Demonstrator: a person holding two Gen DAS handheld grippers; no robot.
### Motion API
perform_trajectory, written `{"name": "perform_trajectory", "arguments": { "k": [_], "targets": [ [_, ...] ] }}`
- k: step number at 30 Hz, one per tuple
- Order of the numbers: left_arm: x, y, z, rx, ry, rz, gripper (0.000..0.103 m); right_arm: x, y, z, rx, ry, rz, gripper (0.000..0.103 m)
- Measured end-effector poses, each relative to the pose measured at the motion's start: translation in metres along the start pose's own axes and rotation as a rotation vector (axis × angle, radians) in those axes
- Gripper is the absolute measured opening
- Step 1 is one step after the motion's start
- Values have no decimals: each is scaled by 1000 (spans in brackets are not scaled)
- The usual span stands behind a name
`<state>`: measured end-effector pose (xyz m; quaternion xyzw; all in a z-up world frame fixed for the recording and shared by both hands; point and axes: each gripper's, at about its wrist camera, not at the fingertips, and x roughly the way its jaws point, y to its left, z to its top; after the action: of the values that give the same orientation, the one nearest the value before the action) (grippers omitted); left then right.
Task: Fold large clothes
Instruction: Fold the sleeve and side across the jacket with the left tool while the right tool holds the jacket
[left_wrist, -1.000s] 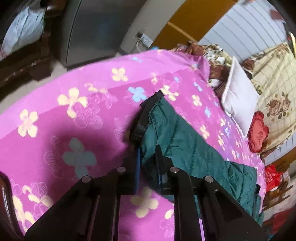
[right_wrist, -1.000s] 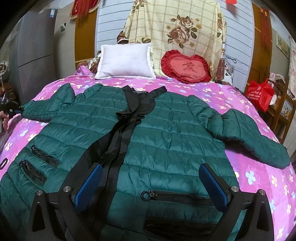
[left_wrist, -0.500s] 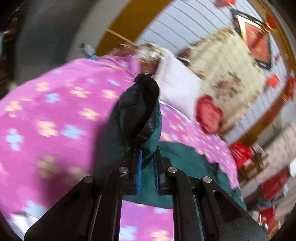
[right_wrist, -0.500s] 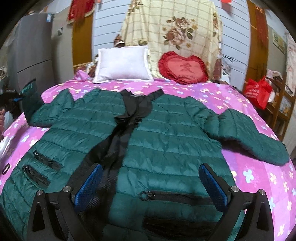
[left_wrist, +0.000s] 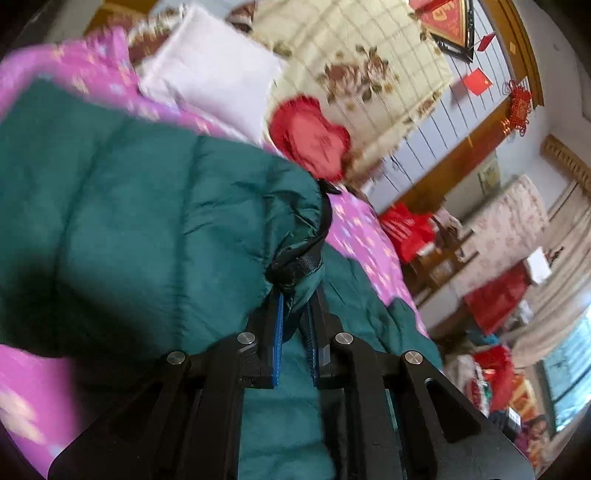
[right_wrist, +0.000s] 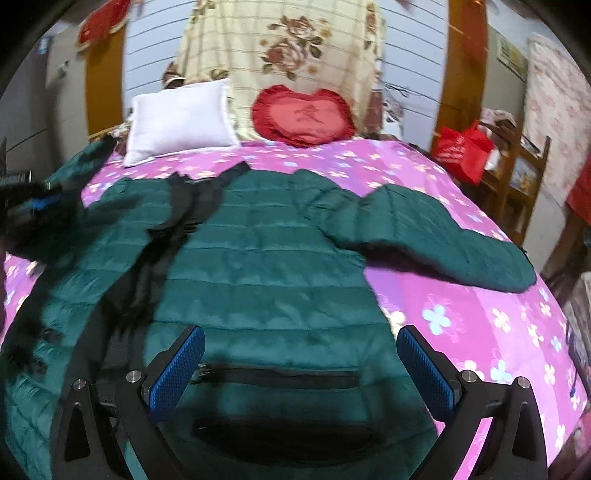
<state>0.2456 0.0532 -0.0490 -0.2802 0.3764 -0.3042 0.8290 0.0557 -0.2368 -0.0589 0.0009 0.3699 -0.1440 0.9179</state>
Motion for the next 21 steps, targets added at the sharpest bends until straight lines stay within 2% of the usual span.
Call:
{"name": "perform_trajectory", "arguments": {
  "k": [4,6,9,10,13,14,15,17,20,21],
  "targets": [
    [34,-8,-26,9,84,-12,10,8,-2,8,-29,1,-47,103],
    [41,-10,-33,9,118,-10,10,15,-1,16,-31,4,-33,103],
    [49,-14,-40,30,155,54,10,33,1,37,-11,13,-7,103],
    [51,-14,-41,16,178,73,12,42,3,48,10,27,26,103],
    [52,-16,-42,25,216,83,24,65,16,76,92,58,185,103],
    [49,-17,-42,39,219,94,31,72,22,83,113,66,226,103],
    [46,-23,-42,61,219,104,46,79,30,91,140,66,286,103],
    [37,-29,-46,122,206,122,64,89,47,100,175,59,381,103],
    [35,-41,-55,203,198,185,65,108,77,107,212,93,572,103],
    [36,-40,-58,211,210,187,65,115,88,107,208,107,607,102]
  ]
}}
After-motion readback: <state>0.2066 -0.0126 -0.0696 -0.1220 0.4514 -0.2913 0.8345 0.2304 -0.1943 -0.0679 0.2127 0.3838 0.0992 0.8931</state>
